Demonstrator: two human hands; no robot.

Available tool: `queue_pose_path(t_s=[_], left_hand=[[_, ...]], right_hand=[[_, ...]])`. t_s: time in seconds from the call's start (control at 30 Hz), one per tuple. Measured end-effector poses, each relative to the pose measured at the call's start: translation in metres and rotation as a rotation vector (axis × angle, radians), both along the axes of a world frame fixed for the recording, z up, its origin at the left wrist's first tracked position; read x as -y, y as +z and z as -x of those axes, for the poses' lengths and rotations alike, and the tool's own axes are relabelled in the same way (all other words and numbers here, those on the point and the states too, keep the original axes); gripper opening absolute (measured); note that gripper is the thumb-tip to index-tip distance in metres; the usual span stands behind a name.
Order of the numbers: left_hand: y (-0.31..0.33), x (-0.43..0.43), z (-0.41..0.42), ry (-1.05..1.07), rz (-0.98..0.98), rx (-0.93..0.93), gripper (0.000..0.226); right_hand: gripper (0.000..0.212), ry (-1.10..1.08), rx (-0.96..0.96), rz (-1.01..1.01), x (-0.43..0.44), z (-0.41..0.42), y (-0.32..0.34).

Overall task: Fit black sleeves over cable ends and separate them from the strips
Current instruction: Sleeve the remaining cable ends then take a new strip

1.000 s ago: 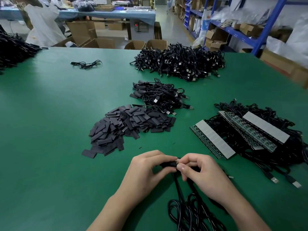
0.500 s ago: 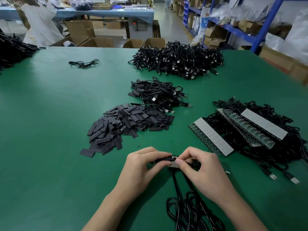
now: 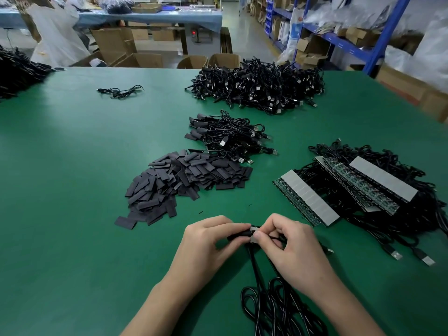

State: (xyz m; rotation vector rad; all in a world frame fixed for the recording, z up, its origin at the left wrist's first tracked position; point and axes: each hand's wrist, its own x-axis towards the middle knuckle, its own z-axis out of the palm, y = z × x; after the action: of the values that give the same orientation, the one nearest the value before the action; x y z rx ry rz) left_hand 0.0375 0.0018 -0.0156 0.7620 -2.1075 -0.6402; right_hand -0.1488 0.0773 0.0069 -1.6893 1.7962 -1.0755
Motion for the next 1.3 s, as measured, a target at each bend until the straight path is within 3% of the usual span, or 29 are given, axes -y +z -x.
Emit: queue_pose_path(t_s=[0.23,0.57,0.73,0.87,1.1,1.3], left_hand=[[-0.001,0.002,0.0,-0.021,-0.161,0.013,0.02],[0.003,0.002,-0.001,0.105,-0.16,-0.125,0.03],[0.001,0.0,-0.001,0.25,-0.236,-0.252,0.019],[0.001,-0.007,0.006,0.219,-0.298,-0.29,0.025],[0.001,-0.013,0.014,0.165,-0.231,-0.239,0.041],[-0.001,-0.014,0.014,0.122,-0.281,-0.24,0.037]], right_hand=[[0.019,-0.06,-0.107,0.003,0.001,0.001,-0.006],[0.008,-0.115,0.004,0.047,0.001,0.002,-0.002],[0.011,-0.179,0.094,0.078,0.001,0.001,-0.002],[0.011,-0.224,0.148,0.092,0.001,-0.002,-0.002],[0.012,-0.272,0.22,0.097,0.002,-0.005,-0.004],[0.011,-0.298,0.26,0.091,0.002,-0.004,-0.005]])
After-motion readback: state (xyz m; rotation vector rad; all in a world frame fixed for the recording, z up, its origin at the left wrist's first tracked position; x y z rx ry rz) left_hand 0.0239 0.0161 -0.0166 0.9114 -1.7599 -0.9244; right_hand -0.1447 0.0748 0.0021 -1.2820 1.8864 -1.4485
